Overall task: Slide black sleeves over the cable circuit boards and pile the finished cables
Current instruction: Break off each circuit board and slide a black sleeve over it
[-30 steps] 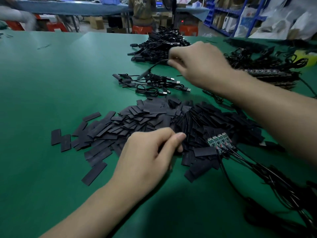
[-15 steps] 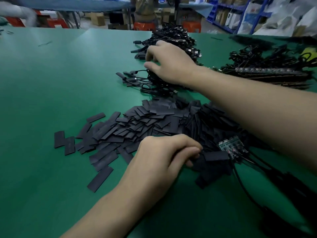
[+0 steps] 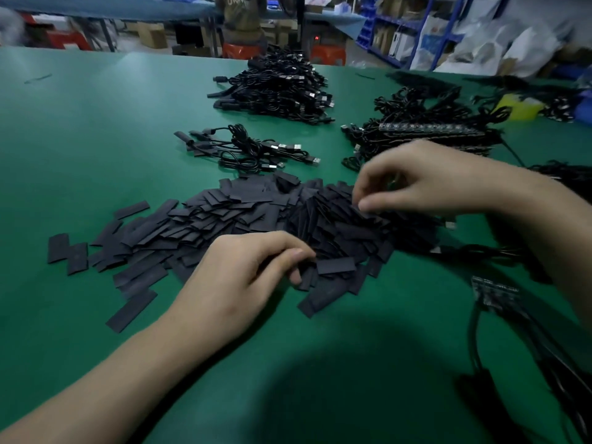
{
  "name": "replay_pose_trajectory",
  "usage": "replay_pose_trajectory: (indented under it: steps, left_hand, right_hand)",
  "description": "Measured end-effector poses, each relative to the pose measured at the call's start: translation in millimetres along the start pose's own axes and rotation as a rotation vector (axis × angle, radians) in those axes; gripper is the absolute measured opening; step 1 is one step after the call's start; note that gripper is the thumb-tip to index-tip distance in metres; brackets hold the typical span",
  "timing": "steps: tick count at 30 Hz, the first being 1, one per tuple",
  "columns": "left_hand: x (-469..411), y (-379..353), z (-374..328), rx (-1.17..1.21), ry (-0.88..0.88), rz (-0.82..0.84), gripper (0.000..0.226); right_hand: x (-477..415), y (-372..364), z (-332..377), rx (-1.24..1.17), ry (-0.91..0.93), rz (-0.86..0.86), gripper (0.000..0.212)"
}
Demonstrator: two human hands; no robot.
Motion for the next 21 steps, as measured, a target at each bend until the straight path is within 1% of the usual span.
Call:
replay_pose_trajectory:
  steps: [1,3,5,8,10,13,15,17,19,21]
  left_hand:
    - [0,-1,-1,-0.003,-0.025,0.02,0.016]
    - [1,-3,-1,0.024,-0.053,0.036,0.023]
    - [1,-4,0,0.042,-0.067,0.049,0.032]
    - [1,-5,0,0.005,-0.104,0.065,0.049]
    - [2,-4,-3,-0.03,-0.135,0.077,0.053]
    - [2,-1,-4,-0.034,-0.147,0.086,0.041]
    - [2,0,-5,-0.046,-0.149,0.082,0.031]
    - [2,1,-3,-0.054,-0.148,0.077,0.026]
    - [2,1,-1,-0.05,-0.134,0.074,0.024]
    - [2,1,1,-0.049,-0.114,0.073,0.023]
  right_hand:
    - [-2,4,-1,-0.02,0.002,-0.051,0.01]
    - [-11,12,4,-0.043,0.014,-0.14,0.008]
    - [-23,15,16,-0.052,0.034,-0.174,0.009]
    - [-48,15,41,-0.043,0.091,-0.203,0.013]
    - [-64,13,62,-0.044,0.143,-0.224,0.015]
    - [-83,10,91,-0.062,0.215,-0.254,0.016]
    - [-91,11,107,-0.114,0.254,-0.283,0.017]
    - [-94,13,117,-0.172,0.285,-0.318,0.018]
    - [-91,20,118,-0.201,0.293,-0.352,0.019]
    - [-81,29,109,-0.158,0.251,-0.343,0.02]
Point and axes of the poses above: each hand's wrist, its own x-axis away from the middle knuckle, its own y-axis out of the back of the hand, z = x × y, the point moved 2 cm from there along -x, towards the middle knuckle, and after that the axes turned 8 degrees about z, right-handed, at the moved point
